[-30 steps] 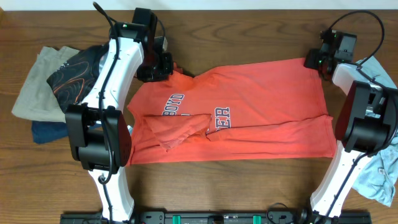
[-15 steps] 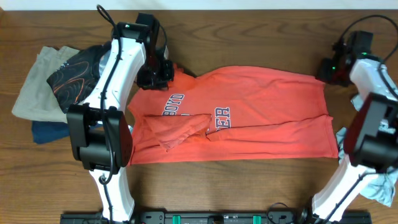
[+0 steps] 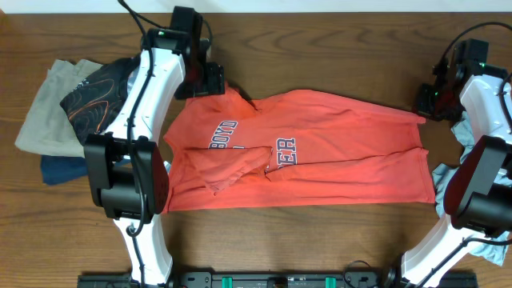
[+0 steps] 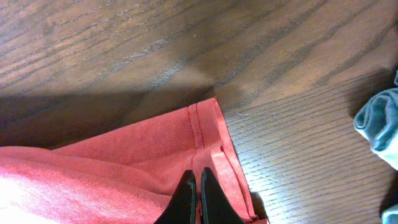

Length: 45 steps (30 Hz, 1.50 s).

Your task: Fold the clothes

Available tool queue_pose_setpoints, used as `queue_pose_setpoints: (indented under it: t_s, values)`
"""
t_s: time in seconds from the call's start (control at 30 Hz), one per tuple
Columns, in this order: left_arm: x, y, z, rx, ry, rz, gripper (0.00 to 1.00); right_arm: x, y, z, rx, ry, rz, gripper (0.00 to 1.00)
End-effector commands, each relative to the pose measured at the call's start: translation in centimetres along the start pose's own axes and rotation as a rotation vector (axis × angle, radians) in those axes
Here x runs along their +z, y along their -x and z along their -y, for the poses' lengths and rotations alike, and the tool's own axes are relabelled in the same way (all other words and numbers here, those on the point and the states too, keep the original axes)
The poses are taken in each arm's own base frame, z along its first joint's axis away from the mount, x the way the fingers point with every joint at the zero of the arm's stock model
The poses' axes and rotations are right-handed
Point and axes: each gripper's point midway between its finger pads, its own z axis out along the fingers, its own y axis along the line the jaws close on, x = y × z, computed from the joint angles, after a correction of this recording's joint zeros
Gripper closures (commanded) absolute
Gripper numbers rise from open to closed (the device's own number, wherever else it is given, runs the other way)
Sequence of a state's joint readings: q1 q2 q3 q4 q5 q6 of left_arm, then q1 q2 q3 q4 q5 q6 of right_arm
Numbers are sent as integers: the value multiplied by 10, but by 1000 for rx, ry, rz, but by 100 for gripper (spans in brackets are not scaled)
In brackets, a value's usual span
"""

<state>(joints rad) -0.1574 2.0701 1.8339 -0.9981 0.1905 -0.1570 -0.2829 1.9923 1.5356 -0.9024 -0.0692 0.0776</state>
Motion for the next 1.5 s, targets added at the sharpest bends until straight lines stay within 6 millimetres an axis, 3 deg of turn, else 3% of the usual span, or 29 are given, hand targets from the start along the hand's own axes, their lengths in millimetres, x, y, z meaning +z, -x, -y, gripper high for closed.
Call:
queue_pose_setpoints:
  t_s: [0.0, 0.43, 0.5, 0.53, 0.57, 0.6, 0.63, 0.83, 0.93, 1.07, 1.2, 1.23, 1.27, 1.3, 1.37, 1.47]
  values:
    - [7, 1, -2, -1, 10, -5, 28, 1, -2, 4, 6, -17, -8, 99]
    - [56, -22, 41, 60, -129, -118, 27, 1, -3, -1, -4, -15, -12, 99]
    - [63, -23, 46, 75, -132, -120, 41, 1, -3, -1, -4, -15, -12, 99]
    - [66, -22, 48, 93, -134, -114, 53, 1, -3, -1, -4, -15, -12, 99]
    - [68, -20, 50, 117, -138, -103, 78, 1, -3, 0, -4, -16, -12, 99]
    - [68, -16, 52, 138, -143, -86, 90, 1, -3, 0, -4, -16, -12, 99]
    - [68, -12, 53, 145, -147, -70, 94, 1, -3, 0, -4, -16, -13, 99]
    - [29, 18, 41, 103, -152, 30, 94, 1, -4, 1, -3, -18, -15, 99]
    - [2, 14, 28, 13, -144, 25, 94, 1, -4, 3, 0, -22, -16, 99]
    - [-31, -34, 16, -143, -100, -134, 94, 0, -6, 11, 9, -50, -26, 99]
    - [-49, -101, 21, -155, -25, -381, 93, 0, -9, 20, 17, -85, -37, 99]
    - [-50, -107, 23, -146, -19, -404, 92, -1, -10, 21, 19, -87, -39, 99]
    - [-49, -115, 27, -122, -14, -431, 88, -1, -10, 22, 22, -87, -43, 99]
    - [-49, -122, 30, -91, -11, -454, 78, -1, -11, 23, 23, -88, -45, 99]
    - [-48, -126, 30, -56, 19, -459, 47, -1, -12, 23, 25, -88, -49, 99]
    - [-44, -115, 17, -23, 109, -399, 38, -1, -12, 23, 24, -88, -51, 99]
